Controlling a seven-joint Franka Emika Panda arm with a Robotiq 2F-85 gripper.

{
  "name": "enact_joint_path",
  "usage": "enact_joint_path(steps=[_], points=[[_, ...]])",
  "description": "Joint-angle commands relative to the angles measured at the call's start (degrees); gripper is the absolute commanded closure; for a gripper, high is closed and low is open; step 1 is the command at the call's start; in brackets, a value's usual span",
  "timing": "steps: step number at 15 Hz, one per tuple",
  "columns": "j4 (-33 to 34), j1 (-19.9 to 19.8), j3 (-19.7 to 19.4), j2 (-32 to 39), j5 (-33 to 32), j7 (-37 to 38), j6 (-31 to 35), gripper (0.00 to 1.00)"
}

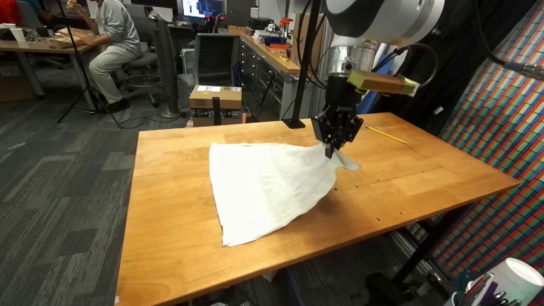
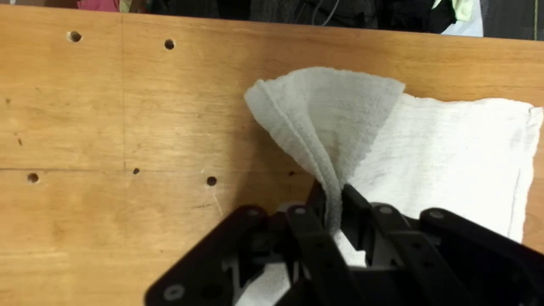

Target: Fold up the cloth

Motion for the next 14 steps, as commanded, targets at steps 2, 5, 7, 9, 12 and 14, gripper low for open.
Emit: enact_joint_path(steps=[2, 5, 7, 9, 12, 14], points=[[12.14, 1.16, 0.63, 6.18, -3.38, 0.20, -4.10, 0.93], [19.62, 2.24, 1.27, 12.06, -5.16, 0.07, -4.83, 0.93], [25.48, 3.72, 1.92, 16.45, -7.32, 0.88, -5.62, 0.93], [31.04, 5.31, 2.32, 20.58, -9.51, 1.03, -6.94, 0.93], [39.14, 7.86, 2.44, 25.99, -12.58, 0.91, -10.52, 0.93], [44.00, 9.34, 2.28, 29.08, -13.83, 0.96, -13.32, 0.93]])
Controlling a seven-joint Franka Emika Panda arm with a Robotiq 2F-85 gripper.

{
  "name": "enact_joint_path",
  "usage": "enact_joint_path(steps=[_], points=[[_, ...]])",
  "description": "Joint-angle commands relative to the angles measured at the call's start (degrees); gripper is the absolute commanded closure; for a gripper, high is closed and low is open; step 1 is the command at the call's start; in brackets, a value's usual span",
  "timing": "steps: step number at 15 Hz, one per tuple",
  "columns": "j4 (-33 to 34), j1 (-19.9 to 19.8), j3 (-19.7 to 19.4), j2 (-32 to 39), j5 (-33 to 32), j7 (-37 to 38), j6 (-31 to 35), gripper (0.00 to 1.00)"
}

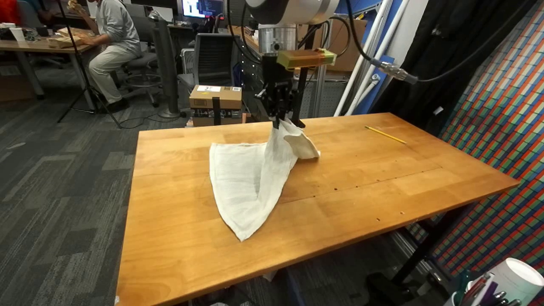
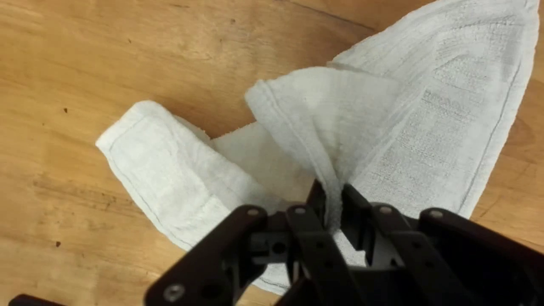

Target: Fold up the cloth

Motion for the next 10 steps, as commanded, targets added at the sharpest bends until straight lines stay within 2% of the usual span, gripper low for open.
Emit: enact_joint_path(steps=[1, 10], points=[[12.31, 2.45, 0.00, 7.13, -2.79, 0.82, -7.26, 0.93], [28.17, 8.00, 0.13, 16.16, -4.66, 0.76, -16.11, 0.93]])
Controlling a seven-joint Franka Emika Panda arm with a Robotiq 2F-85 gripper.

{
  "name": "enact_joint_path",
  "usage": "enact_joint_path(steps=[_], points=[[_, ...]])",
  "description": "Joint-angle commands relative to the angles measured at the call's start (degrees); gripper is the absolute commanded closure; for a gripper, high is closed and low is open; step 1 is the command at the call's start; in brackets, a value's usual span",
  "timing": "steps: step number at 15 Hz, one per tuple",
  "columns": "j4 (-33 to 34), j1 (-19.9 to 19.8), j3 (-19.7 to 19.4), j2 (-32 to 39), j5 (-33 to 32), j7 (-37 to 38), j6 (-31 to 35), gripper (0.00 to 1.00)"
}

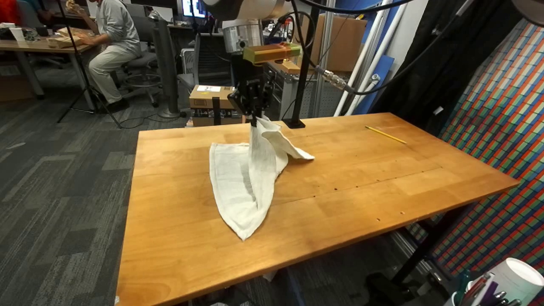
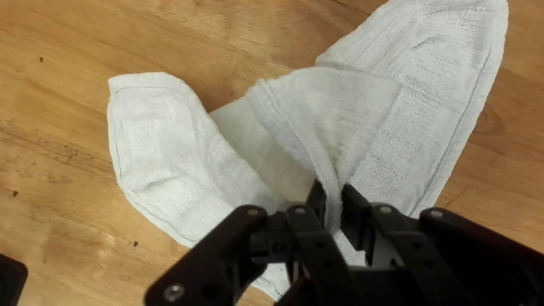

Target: Fold up the cloth

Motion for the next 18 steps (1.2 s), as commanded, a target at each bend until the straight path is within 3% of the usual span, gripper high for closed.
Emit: enact_joint_path(steps=[1, 9, 16, 17, 18], points=[[9.85, 2.76, 0.12, 4.31, -1.86, 0.34, -4.25, 0.93], [21.22, 5.67, -0.27, 9.96, -0.42, 4.09, -1.55, 0.93], [24.01, 5.84, -0.62, 14.38, -0.94, 7.45, -1.85, 0.92], [24.53, 5.78, -0.61, 14.92, -0.77, 7.87, -2.06, 0.87], [24.85, 5.74, -0.55, 15.30, -0.61, 8.29, -2.23, 0.64]])
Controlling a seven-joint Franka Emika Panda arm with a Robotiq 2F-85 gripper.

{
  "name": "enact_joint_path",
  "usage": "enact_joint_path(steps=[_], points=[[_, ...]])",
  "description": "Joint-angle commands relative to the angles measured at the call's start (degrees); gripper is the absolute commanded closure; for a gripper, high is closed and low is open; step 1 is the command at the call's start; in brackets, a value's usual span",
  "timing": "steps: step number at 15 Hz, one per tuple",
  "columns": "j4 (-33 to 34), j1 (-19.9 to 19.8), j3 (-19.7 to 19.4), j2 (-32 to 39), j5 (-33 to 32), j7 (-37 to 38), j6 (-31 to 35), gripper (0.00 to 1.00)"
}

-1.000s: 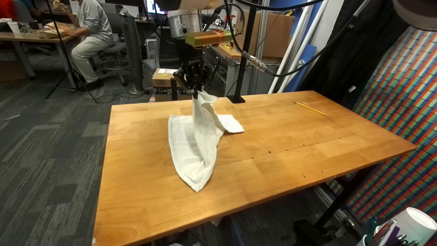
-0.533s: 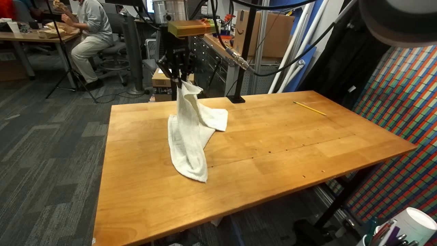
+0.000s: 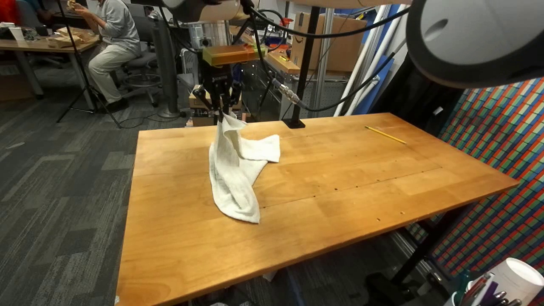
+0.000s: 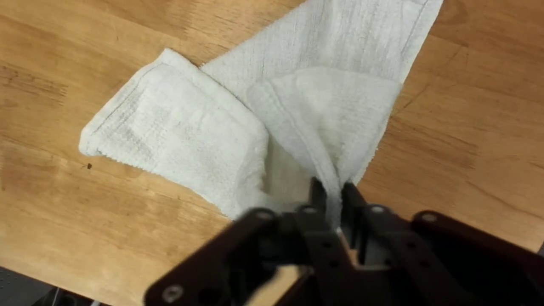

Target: Fold up the cloth

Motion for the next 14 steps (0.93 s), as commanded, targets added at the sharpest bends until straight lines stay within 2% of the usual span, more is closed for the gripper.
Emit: enact_joint_path(steps=[1, 2, 10, 14], points=[[4.63, 0.45, -0.34, 2.78, 0.19, 1.99, -1.04, 0.62], [5.02, 0.46, -0.36, 3.06, 0.24, 2.57, -1.15, 0.62], [5.40, -0.31, -0.31, 3.00, 0.41, 4.88, -0.95, 0.02], [3.53, -2.94, -0.91, 1.95, 0.84, 5.63, 0.30, 0.00]])
